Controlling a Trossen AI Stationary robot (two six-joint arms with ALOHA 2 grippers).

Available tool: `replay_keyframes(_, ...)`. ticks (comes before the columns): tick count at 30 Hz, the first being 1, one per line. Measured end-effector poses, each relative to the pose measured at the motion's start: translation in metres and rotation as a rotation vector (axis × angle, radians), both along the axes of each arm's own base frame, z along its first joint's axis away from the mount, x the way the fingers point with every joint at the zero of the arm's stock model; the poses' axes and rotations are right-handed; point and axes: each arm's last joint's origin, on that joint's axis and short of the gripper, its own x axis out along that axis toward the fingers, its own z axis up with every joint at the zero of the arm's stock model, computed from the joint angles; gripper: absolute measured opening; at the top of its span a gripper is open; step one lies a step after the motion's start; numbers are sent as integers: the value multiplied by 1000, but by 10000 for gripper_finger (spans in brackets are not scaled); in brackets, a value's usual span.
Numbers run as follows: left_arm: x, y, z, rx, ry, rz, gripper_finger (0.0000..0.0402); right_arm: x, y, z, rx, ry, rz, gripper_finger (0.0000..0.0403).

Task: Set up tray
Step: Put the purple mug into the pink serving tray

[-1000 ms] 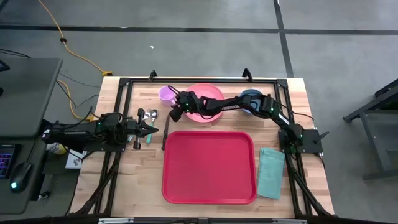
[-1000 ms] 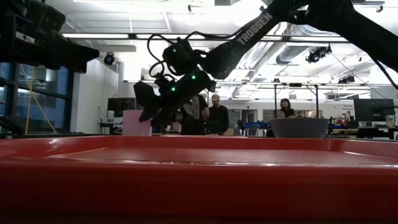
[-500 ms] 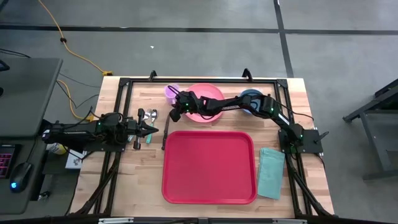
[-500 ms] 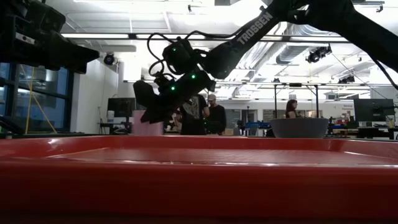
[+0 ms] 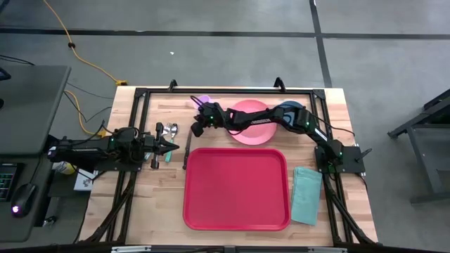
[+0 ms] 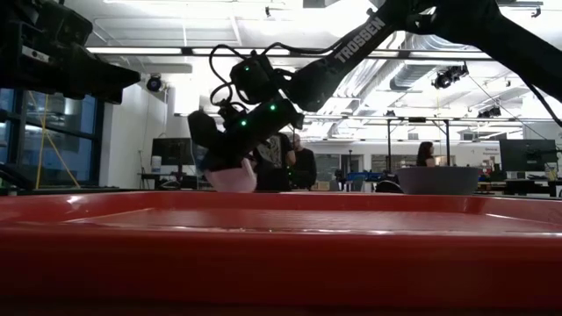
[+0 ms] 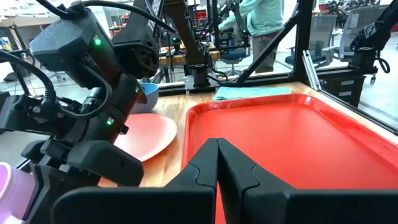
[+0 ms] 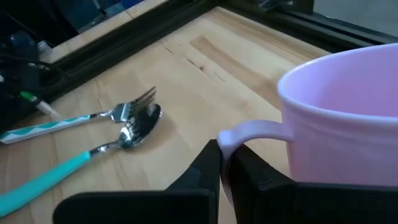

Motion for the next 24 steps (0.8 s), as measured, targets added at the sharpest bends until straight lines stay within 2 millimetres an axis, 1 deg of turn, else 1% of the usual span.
replay_keyframes(10,0,0,0,0,0,0,37,4,1,12,3,-125,19,1)
replay_keyframes(12,0,0,0,0,0,0,37,6,1,17,3,-134,26,1)
replay_keyframes(14,0,0,0,0,1,0,37,8,1,26,-4,-154,40,1)
replay_keyframes(16,0,0,0,0,4,0,37,11,0,42,-30,-186,54,1)
replay_keyframes(19,0,0,0,0,4,0,37,14,0,73,-75,-196,83,1)
replay_keyframes(24,0,0,0,0,4,6,37,12,1,132,-110,-122,139,0)
